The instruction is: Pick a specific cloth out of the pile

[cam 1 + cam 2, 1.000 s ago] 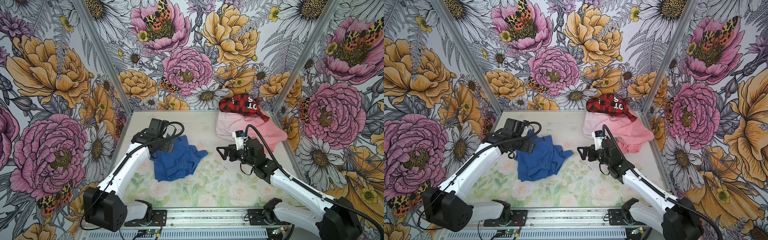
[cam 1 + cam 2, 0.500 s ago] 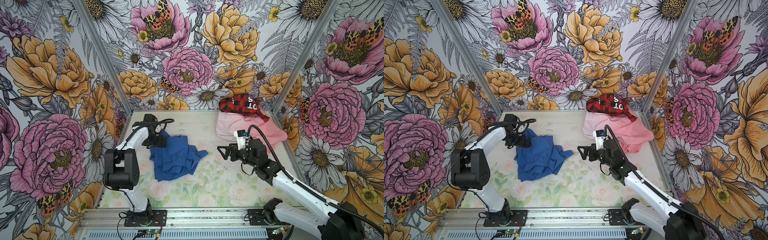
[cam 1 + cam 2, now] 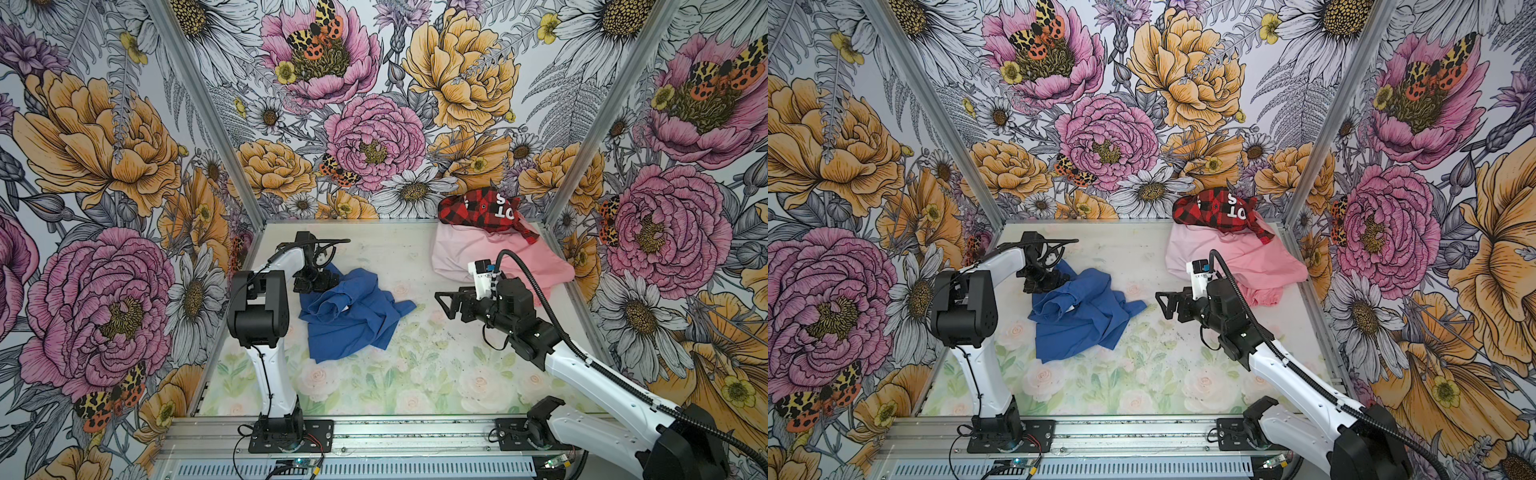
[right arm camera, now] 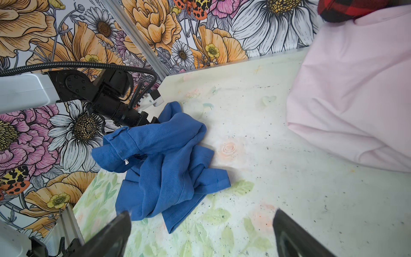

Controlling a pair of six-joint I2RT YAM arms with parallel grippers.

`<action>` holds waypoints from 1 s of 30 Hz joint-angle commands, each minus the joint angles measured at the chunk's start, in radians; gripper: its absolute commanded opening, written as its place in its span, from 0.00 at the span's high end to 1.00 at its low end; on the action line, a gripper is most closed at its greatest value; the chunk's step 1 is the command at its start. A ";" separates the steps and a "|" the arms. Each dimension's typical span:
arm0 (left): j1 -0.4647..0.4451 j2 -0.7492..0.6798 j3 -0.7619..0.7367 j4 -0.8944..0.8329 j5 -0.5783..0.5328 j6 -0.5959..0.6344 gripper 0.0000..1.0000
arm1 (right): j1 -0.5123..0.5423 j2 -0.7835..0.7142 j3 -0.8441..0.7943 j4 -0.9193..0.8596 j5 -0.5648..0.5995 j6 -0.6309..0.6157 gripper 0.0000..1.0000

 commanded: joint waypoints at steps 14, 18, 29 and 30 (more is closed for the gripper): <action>0.025 -0.096 0.132 -0.119 -0.098 -0.046 1.00 | 0.002 -0.087 0.016 -0.054 0.041 -0.005 0.01; -0.005 -0.248 0.208 -0.118 -0.451 -0.069 1.00 | 0.002 -0.054 0.036 -0.052 0.043 -0.007 0.01; -0.282 -0.447 0.088 -0.047 -0.872 -0.033 1.00 | 0.005 -0.054 0.038 -0.046 0.044 0.005 0.00; -0.321 -0.468 0.060 -0.048 -0.846 -0.059 1.00 | 0.006 -0.063 0.030 -0.046 0.048 0.008 0.01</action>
